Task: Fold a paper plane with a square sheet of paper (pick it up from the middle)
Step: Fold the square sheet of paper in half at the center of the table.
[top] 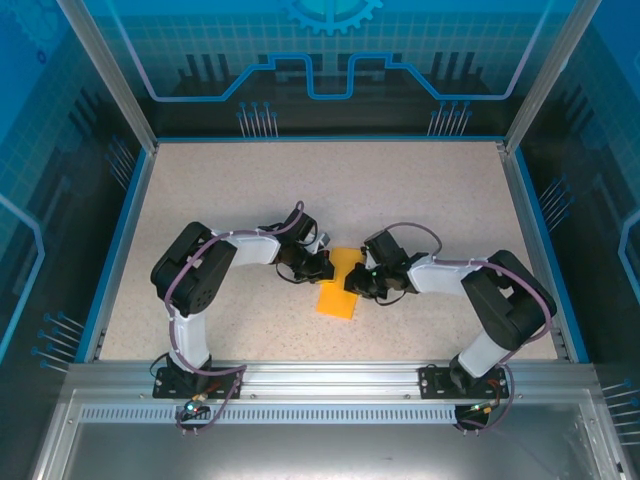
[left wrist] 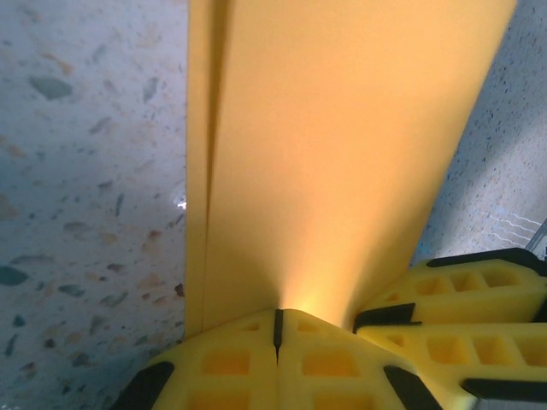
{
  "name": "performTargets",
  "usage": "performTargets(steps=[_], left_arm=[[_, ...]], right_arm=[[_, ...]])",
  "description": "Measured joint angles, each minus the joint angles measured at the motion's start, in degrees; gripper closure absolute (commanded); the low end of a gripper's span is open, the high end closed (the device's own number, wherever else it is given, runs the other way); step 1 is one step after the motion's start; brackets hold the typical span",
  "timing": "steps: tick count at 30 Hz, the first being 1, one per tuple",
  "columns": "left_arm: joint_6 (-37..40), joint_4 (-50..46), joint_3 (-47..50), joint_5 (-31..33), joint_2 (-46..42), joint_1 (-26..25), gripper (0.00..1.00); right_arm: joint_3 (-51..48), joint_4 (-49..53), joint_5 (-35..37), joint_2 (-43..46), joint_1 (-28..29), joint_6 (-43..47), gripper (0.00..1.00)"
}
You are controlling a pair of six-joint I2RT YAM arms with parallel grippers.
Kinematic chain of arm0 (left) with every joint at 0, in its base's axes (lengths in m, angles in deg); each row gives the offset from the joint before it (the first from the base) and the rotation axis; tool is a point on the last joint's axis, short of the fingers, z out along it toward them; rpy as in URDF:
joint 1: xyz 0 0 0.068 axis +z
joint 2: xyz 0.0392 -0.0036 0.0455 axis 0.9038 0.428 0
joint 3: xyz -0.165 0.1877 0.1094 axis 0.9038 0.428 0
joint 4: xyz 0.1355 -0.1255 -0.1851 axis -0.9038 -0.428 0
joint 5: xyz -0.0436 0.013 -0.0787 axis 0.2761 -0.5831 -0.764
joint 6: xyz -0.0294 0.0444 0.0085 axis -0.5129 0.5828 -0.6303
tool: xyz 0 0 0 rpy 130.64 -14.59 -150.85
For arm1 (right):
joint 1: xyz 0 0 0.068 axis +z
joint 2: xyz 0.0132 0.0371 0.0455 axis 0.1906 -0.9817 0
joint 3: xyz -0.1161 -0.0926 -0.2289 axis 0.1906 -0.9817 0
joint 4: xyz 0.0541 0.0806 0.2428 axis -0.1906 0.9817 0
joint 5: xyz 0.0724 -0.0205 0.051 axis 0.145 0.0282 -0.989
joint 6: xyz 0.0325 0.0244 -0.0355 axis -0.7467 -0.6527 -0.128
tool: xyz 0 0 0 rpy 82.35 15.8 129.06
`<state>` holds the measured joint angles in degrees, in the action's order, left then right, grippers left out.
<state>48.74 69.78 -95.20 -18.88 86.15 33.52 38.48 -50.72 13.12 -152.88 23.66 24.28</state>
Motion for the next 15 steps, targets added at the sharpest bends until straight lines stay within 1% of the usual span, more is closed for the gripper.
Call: performTargets(steps=[10,15], left_arm=[[0.1,0.2,0.0,-0.3,0.1,0.0,1.0],[0.2,0.5,0.0,-0.4,0.2,0.0,1.0]], right_arm=[[-1.1,-1.8,-0.3,0.0,-0.3,0.0,0.85],[-1.5,-1.9,-0.4,1.7,-0.3,0.3,0.85]])
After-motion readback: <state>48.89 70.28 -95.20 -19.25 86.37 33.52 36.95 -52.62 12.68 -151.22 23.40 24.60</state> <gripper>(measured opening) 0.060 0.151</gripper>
